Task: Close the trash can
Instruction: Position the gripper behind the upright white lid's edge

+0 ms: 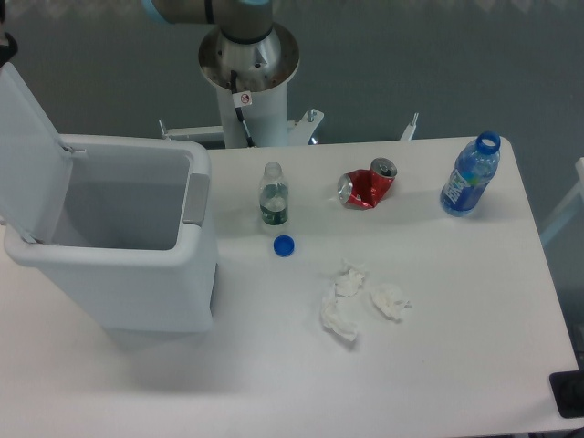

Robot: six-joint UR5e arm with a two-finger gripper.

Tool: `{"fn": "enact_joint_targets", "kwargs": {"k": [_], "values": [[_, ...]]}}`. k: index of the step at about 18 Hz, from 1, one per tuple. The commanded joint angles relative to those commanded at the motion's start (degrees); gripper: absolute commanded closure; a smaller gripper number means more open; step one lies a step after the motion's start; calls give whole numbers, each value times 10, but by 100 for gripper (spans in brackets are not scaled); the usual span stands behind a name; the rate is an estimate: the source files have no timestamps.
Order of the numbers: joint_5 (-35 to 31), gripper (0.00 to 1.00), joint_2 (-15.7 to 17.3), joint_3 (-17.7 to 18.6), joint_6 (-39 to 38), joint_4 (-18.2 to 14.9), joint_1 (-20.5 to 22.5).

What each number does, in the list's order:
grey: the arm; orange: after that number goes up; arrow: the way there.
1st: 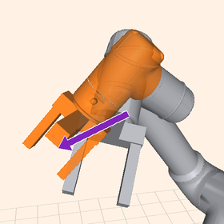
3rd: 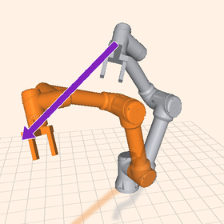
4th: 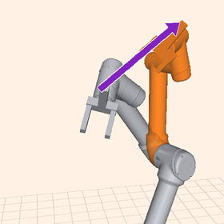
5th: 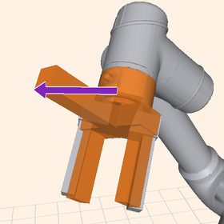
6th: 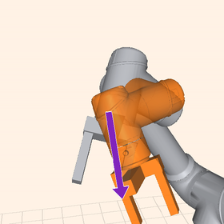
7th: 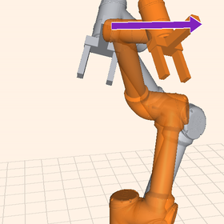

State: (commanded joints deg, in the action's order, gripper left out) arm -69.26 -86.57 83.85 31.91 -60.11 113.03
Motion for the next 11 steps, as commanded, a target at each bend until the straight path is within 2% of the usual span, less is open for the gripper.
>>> {"fn": "enact_joint_targets", "kwargs": {"k": [8,11], "values": [[-18,92,-1,4,-1,-6,-2],[-20,93,2,4,-1,-19,-2]]}}
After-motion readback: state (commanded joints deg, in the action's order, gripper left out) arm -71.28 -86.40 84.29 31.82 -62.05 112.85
